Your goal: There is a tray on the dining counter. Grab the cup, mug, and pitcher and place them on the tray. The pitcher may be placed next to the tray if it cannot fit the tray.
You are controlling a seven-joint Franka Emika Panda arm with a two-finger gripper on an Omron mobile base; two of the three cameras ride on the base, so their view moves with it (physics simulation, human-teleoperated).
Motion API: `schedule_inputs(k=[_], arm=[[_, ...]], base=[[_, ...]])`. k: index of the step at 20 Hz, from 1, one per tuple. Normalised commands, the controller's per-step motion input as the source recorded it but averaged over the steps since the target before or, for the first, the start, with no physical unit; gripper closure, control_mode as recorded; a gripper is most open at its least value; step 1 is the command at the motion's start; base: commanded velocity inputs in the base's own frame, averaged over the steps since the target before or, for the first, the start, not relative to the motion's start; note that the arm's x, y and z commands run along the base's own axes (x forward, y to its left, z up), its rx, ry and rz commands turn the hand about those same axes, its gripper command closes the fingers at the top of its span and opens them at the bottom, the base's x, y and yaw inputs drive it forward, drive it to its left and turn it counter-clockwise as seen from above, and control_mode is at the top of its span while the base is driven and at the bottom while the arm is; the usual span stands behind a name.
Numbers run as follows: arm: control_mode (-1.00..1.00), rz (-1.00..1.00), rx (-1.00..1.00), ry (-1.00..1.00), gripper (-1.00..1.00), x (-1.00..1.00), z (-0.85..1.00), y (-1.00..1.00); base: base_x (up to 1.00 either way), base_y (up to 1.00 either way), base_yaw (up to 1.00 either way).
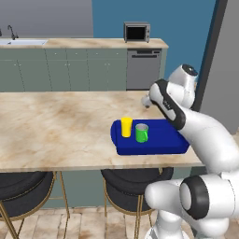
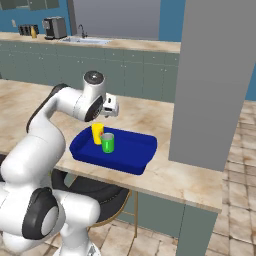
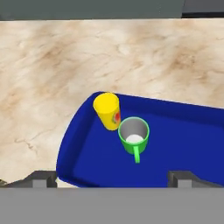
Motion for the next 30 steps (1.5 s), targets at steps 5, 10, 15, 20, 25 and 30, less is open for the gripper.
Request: schedule_inputs(k=[5, 10, 15, 20, 25, 30], arm=[[-1.00, -0.02, -0.06, 0.12, -1.00, -0.36, 0.26, -0.14], [-1.00, -0.06, -0.10, 0.01, -1.00, -0.59, 0.00, -0.15], [-1.00, -0.06, -0.08, 0.00, -1.00, -0.54, 0.06, -0.02], [-1.00, -0.02, -0.04, 0.00, -1.00, -0.38, 0.20, 0.00], [-1.00, -0.02, -0.03, 0.05, -1.00, -0.33, 0.35, 0.00], [-1.00, 0.00, 0.00, 0.06, -1.00, -0.21, 0.36, 0.00]], base=[[0.00, 0.00, 0.00], [0.00, 0.00, 0.00], [0.00, 0.00, 0.00], [0.00, 0.00, 0.00], [0.00, 0.00, 0.00], [0.00, 0.00, 0.00]])
